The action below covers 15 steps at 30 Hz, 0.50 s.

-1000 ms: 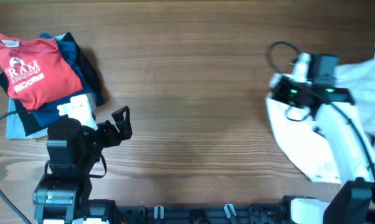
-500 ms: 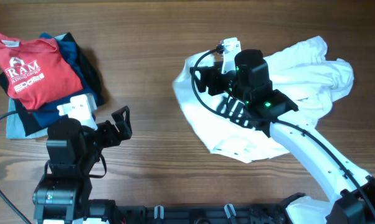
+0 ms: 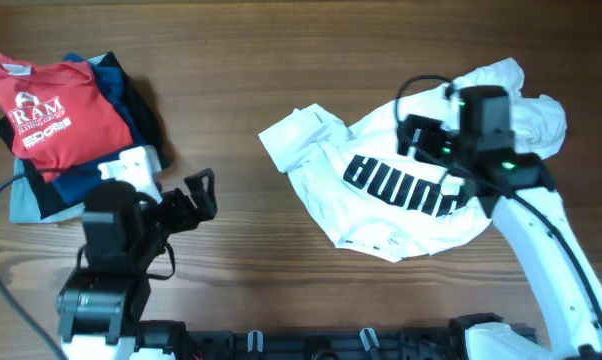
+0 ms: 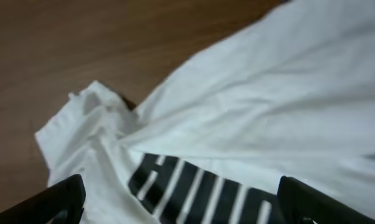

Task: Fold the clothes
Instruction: 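Grasp the white t-shirt with the right gripper and drag it to center, then grasp the shirt's left side with the left gripper and pull leftward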

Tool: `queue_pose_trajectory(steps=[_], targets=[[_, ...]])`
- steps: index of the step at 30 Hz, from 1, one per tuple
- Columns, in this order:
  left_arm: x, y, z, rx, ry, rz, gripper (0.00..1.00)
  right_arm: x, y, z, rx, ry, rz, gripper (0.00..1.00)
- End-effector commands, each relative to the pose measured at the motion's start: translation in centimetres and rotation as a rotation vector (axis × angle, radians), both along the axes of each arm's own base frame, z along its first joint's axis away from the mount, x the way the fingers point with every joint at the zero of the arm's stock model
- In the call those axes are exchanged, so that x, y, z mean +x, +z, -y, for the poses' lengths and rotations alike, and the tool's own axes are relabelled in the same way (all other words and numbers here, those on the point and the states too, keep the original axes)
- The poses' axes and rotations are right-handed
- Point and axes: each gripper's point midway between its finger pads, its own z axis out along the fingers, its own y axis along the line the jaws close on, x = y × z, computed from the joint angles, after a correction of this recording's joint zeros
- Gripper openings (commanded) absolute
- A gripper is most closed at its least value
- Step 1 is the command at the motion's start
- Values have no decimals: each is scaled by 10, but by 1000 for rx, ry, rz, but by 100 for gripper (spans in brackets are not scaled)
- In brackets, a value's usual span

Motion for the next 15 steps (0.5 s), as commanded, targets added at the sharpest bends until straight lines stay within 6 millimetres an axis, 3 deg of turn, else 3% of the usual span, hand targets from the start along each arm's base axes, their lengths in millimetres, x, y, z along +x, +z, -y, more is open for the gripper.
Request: queue_pose_trajectory(steps=[1, 5, 8, 15], targets=[[7, -20, 26, -57, -67, -110, 100, -11, 7, 38, -45, -111, -19, 100], [16, -46, 52, -79, -140, -210, 100, -27, -5, 58, -51, -168, -101, 100], [25, -58, 92, -156, -285, -242, 100, -37, -10, 70, -50, -206, -147, 100], [47, -109, 137, -192, -331, -333, 98, -48, -16, 80, -58, -227, -197, 100]])
